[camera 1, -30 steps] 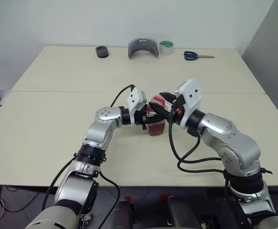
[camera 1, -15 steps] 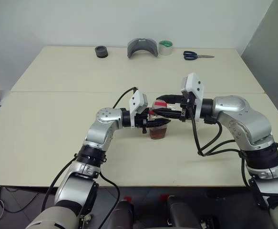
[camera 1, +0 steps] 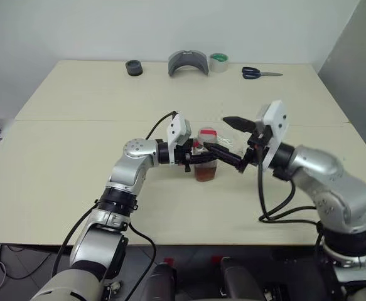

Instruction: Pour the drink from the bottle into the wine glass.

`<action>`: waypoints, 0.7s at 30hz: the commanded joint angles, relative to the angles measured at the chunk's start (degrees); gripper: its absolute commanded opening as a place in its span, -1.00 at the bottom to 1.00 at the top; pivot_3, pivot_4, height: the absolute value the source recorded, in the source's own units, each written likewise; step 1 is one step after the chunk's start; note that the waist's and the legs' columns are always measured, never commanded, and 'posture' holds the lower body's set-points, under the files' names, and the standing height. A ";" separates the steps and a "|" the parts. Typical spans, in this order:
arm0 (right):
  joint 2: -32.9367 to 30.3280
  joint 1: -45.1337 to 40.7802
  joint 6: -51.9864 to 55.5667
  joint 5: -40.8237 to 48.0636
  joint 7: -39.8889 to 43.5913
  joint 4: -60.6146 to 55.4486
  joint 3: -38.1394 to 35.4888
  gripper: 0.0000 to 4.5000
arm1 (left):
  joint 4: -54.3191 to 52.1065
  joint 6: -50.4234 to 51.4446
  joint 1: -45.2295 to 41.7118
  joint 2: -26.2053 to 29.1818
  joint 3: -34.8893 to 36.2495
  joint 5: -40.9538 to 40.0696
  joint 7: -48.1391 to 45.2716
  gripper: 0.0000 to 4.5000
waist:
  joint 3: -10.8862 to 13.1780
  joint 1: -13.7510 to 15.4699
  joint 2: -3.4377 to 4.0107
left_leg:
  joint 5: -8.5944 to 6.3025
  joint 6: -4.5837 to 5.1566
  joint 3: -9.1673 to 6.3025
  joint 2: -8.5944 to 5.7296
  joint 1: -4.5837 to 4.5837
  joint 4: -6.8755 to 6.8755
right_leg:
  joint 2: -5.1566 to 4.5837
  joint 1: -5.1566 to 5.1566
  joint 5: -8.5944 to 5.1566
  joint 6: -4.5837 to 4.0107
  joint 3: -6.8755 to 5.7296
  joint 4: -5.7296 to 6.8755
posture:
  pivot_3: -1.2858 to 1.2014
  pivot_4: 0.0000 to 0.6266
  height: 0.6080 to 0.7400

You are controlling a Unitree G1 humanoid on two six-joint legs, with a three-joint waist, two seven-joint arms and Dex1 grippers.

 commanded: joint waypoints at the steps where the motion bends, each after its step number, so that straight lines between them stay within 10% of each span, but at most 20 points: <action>1: 4.83 0.67 0.76 -6.80 -11.92 -4.78 4.35 1.00 | 0.21 -1.42 -2.68 -0.16 1.24 -0.86 -0.73 -0.22 | 0.00 -0.07 0.00 | 0.00 0.00 0.00 0.01 0.01 0.00 | 0.00 0.00 0.00 0.00 0.00 0.00 | 0.03 -0.52 1.00; 13: 10.92 0.20 -0.22 -12.65 -17.62 -1.69 8.22 1.00 | 0.66 -2.51 -2.49 -0.41 1.00 -0.46 -1.01 -0.22 | 0.00 -0.14 0.00 | 0.00 -0.01 0.00 -0.01 0.00 -0.02 | 0.00 -0.01 0.00 0.00 -0.01 -0.02 | 0.03 -0.52 1.00; 21: 11.42 -0.03 0.27 -11.87 -15.59 -0.72 8.49 -0.02 | -0.15 -2.57 -1.63 -0.40 0.97 -0.39 -0.54 -0.22 | 0.00 -0.43 0.00 | 0.00 0.00 0.00 -0.01 0.00 -0.02 | 0.01 -0.01 0.00 0.00 -0.01 -0.01 | 0.03 -0.52 1.00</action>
